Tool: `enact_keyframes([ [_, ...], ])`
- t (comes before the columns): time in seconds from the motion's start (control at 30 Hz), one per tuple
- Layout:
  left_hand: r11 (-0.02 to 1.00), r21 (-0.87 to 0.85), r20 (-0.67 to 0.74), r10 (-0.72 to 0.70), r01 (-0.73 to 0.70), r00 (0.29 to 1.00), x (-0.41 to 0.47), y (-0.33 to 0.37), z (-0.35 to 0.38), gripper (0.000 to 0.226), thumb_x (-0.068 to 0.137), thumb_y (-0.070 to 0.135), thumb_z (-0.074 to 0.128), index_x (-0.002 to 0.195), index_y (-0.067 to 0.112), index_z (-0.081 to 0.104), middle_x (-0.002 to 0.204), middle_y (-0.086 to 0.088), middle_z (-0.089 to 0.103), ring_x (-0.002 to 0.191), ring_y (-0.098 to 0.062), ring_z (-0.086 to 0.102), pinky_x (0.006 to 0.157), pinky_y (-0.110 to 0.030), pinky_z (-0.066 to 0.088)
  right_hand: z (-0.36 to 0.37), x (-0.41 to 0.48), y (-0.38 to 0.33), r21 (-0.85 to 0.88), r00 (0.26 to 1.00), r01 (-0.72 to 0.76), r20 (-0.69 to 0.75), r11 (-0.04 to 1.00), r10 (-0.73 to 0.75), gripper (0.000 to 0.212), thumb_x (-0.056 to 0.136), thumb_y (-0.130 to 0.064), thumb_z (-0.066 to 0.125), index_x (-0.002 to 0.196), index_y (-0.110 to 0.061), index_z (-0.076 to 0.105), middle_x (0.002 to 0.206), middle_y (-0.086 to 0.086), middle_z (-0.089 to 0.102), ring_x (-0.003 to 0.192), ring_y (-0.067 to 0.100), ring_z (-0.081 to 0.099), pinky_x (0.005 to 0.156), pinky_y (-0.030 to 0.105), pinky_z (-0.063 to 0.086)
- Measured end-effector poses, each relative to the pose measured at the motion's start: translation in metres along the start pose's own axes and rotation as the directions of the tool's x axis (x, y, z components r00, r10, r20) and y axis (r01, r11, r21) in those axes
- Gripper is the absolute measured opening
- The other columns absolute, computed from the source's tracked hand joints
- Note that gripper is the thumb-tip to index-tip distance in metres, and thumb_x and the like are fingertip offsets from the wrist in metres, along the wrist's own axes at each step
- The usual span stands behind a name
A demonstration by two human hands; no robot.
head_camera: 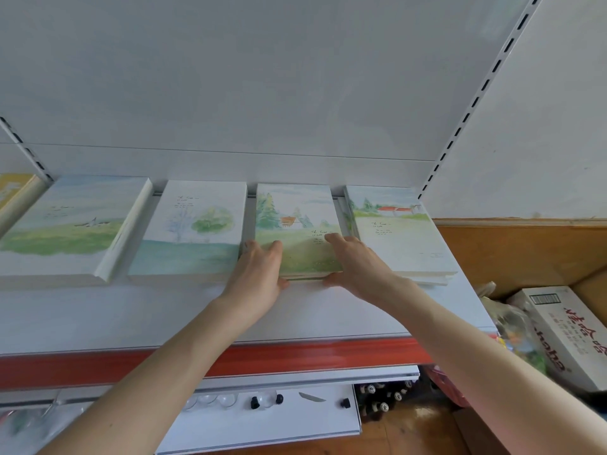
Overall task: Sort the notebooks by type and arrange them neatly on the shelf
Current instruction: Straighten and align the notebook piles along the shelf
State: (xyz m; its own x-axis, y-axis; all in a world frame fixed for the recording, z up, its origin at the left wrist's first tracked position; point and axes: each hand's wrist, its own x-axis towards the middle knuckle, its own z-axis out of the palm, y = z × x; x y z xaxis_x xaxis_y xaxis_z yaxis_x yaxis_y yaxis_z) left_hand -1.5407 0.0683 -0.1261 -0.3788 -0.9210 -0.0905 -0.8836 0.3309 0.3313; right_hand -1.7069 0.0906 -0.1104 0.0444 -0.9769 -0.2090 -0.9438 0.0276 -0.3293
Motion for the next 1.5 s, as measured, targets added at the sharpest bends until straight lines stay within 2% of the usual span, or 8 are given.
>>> enact_keyframes([
  [0.13, 0.998, -0.055, 0.024, 0.032, -0.031, 0.999, 0.000, -0.004, -0.008, 0.029, 0.083, 0.011, 0.067, 0.100, 0.008, 0.044, 0.094, -0.010, 0.040, 0.088, -0.029, 0.052, 0.076, -0.033, 0.043, -0.008, 0.000, 0.000, -0.031, 0.997, 0.031, 0.070, 0.999, -0.029, 0.053, 0.082, -0.011, 0.069, 0.124, -0.004, 0.038, 0.111, 0.014, 0.049, 0.095, 0.030, 0.052, 0.072, 0.032, 0.039],
  [0.27, 0.997, -0.060, -0.009, 0.046, -0.047, 0.999, 0.002, -0.007, -0.008, 0.021, 0.084, 0.003, 0.061, 0.089, 0.007, 0.041, 0.086, -0.008, 0.040, 0.081, -0.027, 0.051, 0.073, -0.035, 0.043, -0.009, 0.004, 0.000, -0.064, 0.998, 0.026, 0.065, 0.998, -0.021, 0.049, 0.080, -0.007, 0.069, 0.120, -0.004, 0.039, 0.097, 0.011, 0.044, 0.086, 0.030, 0.050, 0.067, 0.032, 0.038],
  [0.83, 0.998, -0.030, -0.019, 0.051, -0.051, 0.999, 0.000, -0.010, 0.005, 0.018, 0.090, 0.005, 0.053, 0.092, 0.012, 0.037, 0.100, -0.015, 0.041, 0.079, -0.026, 0.042, 0.066, -0.027, 0.031, 0.001, -0.002, 0.001, -0.077, 0.997, 0.058, 0.053, 0.995, -0.054, 0.039, 0.087, -0.001, 0.048, 0.125, -0.004, 0.038, 0.121, 0.019, 0.046, 0.102, 0.037, 0.052, 0.085, 0.045, 0.047],
  [0.9, 0.998, -0.057, -0.009, 0.034, -0.035, 0.999, 0.000, -0.011, 0.005, 0.016, 0.089, 0.006, 0.054, 0.098, 0.008, 0.041, 0.101, -0.015, 0.040, 0.082, -0.029, 0.050, 0.067, -0.028, 0.034, 0.001, -0.003, 0.001, -0.055, 0.997, 0.050, 0.054, 0.997, -0.047, 0.041, 0.087, -0.001, 0.049, 0.126, -0.004, 0.038, 0.124, 0.018, 0.045, 0.106, 0.036, 0.051, 0.088, 0.045, 0.046],
  [1.03, 0.993, -0.115, 0.059, -0.003, 0.010, 0.998, 0.002, -0.009, -0.001, 0.046, 0.085, 0.026, 0.064, 0.119, 0.003, 0.043, 0.115, -0.016, 0.040, 0.101, -0.030, 0.053, 0.082, -0.031, 0.040, -0.006, -0.005, 0.000, 0.028, 0.993, 0.036, 0.113, 0.999, -0.039, 0.052, 0.088, -0.018, 0.059, 0.133, -0.008, 0.035, 0.129, 0.012, 0.043, 0.112, 0.028, 0.046, 0.090, 0.034, 0.041],
  [1.1, 0.987, -0.156, 0.034, -0.021, 0.026, 0.999, 0.005, -0.006, -0.004, 0.044, 0.090, 0.033, 0.057, 0.118, 0.001, 0.044, 0.114, -0.016, 0.043, 0.099, -0.028, 0.050, 0.075, -0.029, 0.034, -0.012, -0.004, 0.000, 0.082, 0.994, 0.004, 0.111, 0.997, -0.013, 0.054, 0.090, -0.024, 0.057, 0.136, -0.009, 0.035, 0.130, 0.011, 0.045, 0.112, 0.026, 0.047, 0.088, 0.031, 0.040],
  [1.27, 0.975, -0.205, -0.074, -0.104, 0.087, 0.992, 0.031, -0.002, -0.012, 0.029, 0.097, 0.024, 0.042, 0.108, -0.003, 0.045, 0.109, -0.025, 0.053, 0.093, -0.033, 0.049, 0.067, -0.029, 0.027, -0.022, 0.016, 0.001, 0.184, 0.995, -0.093, -0.028, 0.979, 0.100, 0.045, 0.097, -0.017, 0.040, 0.140, -0.005, 0.033, 0.138, 0.016, 0.045, 0.124, 0.028, 0.045, 0.094, 0.030, 0.036],
  [1.5, 0.944, -0.225, -0.056, -0.259, 0.241, 0.964, 0.077, 0.000, -0.017, 0.028, 0.095, 0.017, 0.045, 0.117, -0.001, 0.044, 0.119, -0.021, 0.053, 0.113, -0.037, 0.049, 0.085, -0.037, 0.040, -0.021, 0.061, -0.007, 0.260, 0.966, -0.224, -0.068, 0.939, 0.250, 0.039, 0.094, -0.009, 0.038, 0.131, 0.003, 0.038, 0.134, 0.018, 0.046, 0.122, 0.032, 0.044, 0.094, 0.033, 0.037],
])
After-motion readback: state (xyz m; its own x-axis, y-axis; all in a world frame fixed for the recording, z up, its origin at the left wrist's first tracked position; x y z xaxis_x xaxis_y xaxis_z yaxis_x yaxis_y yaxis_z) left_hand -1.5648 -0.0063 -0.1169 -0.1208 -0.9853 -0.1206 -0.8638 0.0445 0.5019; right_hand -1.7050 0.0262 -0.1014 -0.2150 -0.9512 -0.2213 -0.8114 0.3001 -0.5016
